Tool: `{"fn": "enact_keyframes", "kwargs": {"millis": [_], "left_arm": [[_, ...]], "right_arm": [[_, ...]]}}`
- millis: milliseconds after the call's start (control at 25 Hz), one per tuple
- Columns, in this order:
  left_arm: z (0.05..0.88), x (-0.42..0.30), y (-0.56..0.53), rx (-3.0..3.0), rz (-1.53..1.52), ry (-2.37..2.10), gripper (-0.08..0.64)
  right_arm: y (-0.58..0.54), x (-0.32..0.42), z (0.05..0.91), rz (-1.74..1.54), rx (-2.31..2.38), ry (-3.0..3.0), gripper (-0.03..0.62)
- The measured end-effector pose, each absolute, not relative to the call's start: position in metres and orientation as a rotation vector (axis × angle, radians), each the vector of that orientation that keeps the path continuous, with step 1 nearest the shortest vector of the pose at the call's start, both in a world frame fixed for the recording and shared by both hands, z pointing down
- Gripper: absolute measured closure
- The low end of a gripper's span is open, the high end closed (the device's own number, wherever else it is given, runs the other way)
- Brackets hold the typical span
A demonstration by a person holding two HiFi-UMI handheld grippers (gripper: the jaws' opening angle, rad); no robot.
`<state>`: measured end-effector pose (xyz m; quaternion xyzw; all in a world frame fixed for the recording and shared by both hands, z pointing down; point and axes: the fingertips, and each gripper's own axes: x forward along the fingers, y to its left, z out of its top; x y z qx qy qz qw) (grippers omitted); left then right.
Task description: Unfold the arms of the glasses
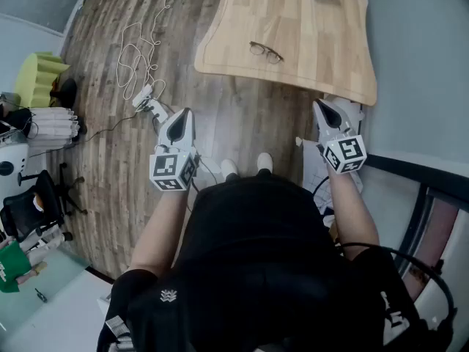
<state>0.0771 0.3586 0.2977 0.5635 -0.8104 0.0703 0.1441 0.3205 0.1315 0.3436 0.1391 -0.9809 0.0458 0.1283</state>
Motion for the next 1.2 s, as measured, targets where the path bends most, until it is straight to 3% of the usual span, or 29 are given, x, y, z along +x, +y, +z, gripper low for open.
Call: {"fn": "enact_keyframes", "kwargs": {"millis": [600,1200], "left_arm": [[0.306,0.077,0.316,1.709,0.304,-2.354,0.557],[0.333,0.003,0.143,2.143,0.390,-1.987,0.557]], "right_arm": [[0.094,0.308,0.358,0.200,0.341,-2.889,0.591],[0.032,0.213,0.376,0.263,0.495,-2.763,0.591]]}}
